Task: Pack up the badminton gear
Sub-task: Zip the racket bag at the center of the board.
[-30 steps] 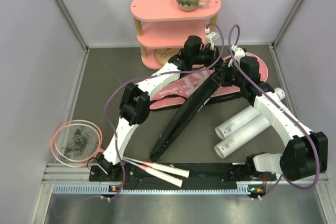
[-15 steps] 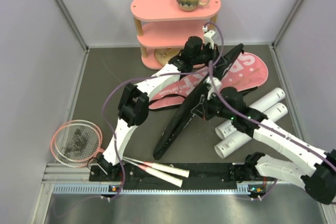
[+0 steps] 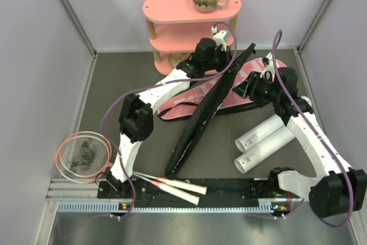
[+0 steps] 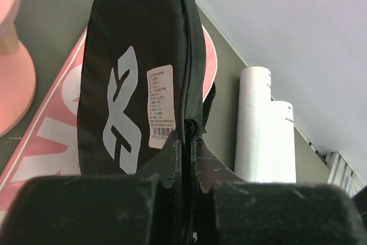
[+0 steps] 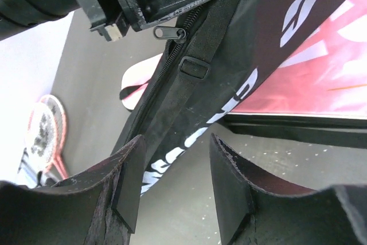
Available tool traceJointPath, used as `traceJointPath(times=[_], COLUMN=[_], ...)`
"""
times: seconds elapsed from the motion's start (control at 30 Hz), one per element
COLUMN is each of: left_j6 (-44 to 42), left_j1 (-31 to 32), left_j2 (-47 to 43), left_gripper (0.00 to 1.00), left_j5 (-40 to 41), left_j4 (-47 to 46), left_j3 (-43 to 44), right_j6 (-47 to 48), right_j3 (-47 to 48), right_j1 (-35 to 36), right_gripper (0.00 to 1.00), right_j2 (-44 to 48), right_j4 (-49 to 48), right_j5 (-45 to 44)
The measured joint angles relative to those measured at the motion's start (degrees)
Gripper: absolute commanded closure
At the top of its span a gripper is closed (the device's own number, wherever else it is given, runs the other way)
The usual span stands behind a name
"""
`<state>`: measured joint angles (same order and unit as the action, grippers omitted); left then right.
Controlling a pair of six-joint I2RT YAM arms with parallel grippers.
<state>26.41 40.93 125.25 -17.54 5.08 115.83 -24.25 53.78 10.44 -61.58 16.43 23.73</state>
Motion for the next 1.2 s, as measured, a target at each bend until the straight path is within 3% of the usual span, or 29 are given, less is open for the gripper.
traceJointPath(times=[0.27, 0.47, 0.53, 0.77, 0.93, 0.97, 1.0, 1.03, 1.07, 1.1, 1.17, 1.2], left_j6=[2.6, 6.7, 7.1, 8.1, 4.8, 3.5, 2.8, 1.3, 0.1, -1.0, -2.5, -3.0], left_j1=[0.2, -0.2, -0.2, -0.2, 0.2, 0.2, 0.3, 0.6, 0.7, 0.9, 1.4, 1.5], left_j2=[-0.9, -1.6, -1.7, -1.7, -1.7, -1.7, -1.7, -1.7, -1.7, -1.7, -1.7, -1.7], left_gripper=[1.0, 1.0, 1.0, 1.0, 1.0, 1.0, 1.0, 0.97, 0.9, 0.82, 0.66, 0.61], left_j5=[0.0, -8.2, -9.9, -13.9, -13.7, -13.5, -13.5, -13.0, -12.5, -12.3, -12.3, -12.6], left_j4=[1.6, -0.4, -1.1, -3.1, -2.3, -1.6, -0.9, 0.0, 0.6, 1.6, 3.8, 4.8], left_j3=[0.0, -2.2, -3.0, -3.7, -3.7, -3.7, -3.7, -3.4, -3.2, -2.8, -2.6, -2.4], right_j6=[-8.3, -20.0, -22.9, -29.0, -30.4, -30.4, -30.3, -30.1, -29.8, -30.2, -30.5, -30.2], right_j3=[0.7, 0.1, 0.7, 7.9, 12.0, 13.3, 14.5, 16.2, 16.9, 17.0, 17.1, 17.0], right_j1=[-0.9, -12.2, -14.3, -13.3, -9.7, -9.0, -8.6, -8.1, -7.8, -7.8, -7.6, -7.5], right_gripper=[0.37, 0.29, 0.21, 0.23, 0.35, 0.4, 0.55, 0.64, 0.71, 0.87, 1.0, 1.0], right_j2=[-5.2, -5.6, -6.5, -14.8, -18.6, -19.5, -20.4, -21.7, -22.5, -23.1, -23.5, -23.4], right_j4=[-3.9, -9.3, -9.5, -5.6, -1.0, 0.2, 1.2, 2.7, 3.4, 4.1, 5.4, 6.2], right_j5=[1.2, 3.1, 2.9, 2.4, -1.1, -1.9, -2.3, -3.0, -3.3, -3.5, -3.9, -4.6])
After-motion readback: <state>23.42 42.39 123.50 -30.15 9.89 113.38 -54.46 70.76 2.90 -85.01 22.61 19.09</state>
